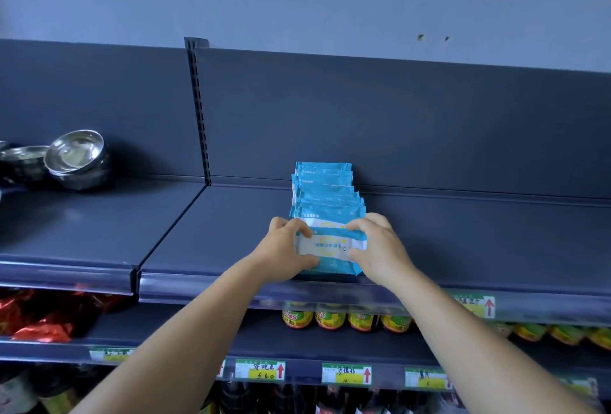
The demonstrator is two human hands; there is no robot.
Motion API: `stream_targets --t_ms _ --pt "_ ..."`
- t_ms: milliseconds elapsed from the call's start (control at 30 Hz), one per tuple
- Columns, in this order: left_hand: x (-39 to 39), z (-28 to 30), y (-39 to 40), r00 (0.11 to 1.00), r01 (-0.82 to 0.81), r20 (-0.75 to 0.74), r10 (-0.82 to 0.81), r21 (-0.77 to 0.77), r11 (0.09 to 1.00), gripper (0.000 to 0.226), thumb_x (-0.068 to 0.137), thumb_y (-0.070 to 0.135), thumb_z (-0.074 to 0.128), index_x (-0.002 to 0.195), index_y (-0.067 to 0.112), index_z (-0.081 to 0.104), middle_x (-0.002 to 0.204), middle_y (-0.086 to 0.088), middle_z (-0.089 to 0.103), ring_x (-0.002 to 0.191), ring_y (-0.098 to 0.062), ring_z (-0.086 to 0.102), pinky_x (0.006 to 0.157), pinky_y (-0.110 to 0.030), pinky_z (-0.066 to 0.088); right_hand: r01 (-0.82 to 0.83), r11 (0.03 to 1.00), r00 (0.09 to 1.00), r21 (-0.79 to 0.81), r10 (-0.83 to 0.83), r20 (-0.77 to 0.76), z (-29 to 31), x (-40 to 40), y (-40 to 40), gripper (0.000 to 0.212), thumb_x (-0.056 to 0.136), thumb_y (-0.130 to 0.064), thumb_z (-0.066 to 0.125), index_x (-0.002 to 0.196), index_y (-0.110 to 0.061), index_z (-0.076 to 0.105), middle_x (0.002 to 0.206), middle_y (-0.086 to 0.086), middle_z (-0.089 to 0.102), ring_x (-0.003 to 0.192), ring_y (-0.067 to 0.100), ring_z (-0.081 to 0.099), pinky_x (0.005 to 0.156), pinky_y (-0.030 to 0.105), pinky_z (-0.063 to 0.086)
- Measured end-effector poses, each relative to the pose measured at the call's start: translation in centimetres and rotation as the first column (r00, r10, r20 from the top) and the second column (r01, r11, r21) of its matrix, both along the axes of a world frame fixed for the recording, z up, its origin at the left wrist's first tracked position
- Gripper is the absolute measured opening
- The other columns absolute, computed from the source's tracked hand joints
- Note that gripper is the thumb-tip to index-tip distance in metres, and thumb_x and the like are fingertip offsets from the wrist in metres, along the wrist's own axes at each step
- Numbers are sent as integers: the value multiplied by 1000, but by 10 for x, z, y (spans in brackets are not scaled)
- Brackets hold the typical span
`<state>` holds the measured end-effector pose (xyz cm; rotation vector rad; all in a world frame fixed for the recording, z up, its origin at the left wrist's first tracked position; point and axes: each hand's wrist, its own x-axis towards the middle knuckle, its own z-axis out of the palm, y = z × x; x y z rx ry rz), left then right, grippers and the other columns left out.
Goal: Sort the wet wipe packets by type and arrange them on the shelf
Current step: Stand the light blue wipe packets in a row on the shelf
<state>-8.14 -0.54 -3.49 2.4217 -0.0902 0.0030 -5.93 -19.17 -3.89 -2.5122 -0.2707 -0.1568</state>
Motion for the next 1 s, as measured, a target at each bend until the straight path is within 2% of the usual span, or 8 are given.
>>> stream_targets --t_ms 167,267,367,500,600,733,867,1000 --pt "12 -4 -10 990 -122 68 120 22 992 44 80 23 73 112 20 43 122 -1 28 94 -22 54 83 -34 53 94 996 994 1 -93 60 2 5 10 42 92 -20 57 131 -19 42 139 -2 31 107 21 53 87 35 47" --pt "12 -6 -9 995 -99 18 98 50 994 45 78 29 75 108 21 42 118 0 29 89 -21 55 75 -32 52 88 993 990 -82 -97 -107 6 5 8 67 85 -21 67 141 -20 29 138 3 36 106 23 52 80 31 46" --pt "11 -9 -7 994 -112 23 111 17 994 43 80 31 73 107 20 41 113 0 37 81 -15 50 59 -19 39 36 989 970 -144 -69 -234 7 1 7 84 77 -24 74 143 -25 22 126 1 45 93 18 52 66 28 47" --pt "10 -14 -12 979 -118 155 129 -76 990 53 82 16 70 120 20 34 124 0 39 90 -15 48 67 -23 42 130 991 975 13 -125 -185 3 6 10 71 79 -10 65 135 -32 26 100 -2 56 80 17 59 59 31 51" --pt "9 -16 -11 979 -77 184 89 -72 994 74 83 18 70 141 23 25 135 2 36 100 -13 48 81 -26 46 151 985 981 84 -139 -132 -2 9 8 62 80 -7 60 128 -35 31 100 -4 60 80 17 60 62 31 51" --pt "13 -12 -8 983 -52 180 25 145 988 80 87 31 66 149 22 16 151 2 19 128 -19 39 95 -34 45 155 987 978 -38 -158 -137 -2 10 10 57 81 -9 60 128 -27 34 106 -3 58 84 18 58 62 31 50" --pt "13 -8 -6 969 -38 240 -66 403 914 87 88 42 61 152 19 7 159 -1 -4 147 -21 3 116 -35 17 164 981 976 -107 -178 -130 -2 8 14 61 81 -9 60 133 -21 29 117 -1 52 87 19 56 53 27 40" --pt "9 -5 -7 961 -8 239 -139 526 851 81 93 42 54 152 17 6 160 -2 3 147 -21 -2 118 -34 9 153 977 981 -150 -169 -97 -1 1 14 64 82 -14 63 136 -20 29 133 -5 43 111 20 49 74 31 43"
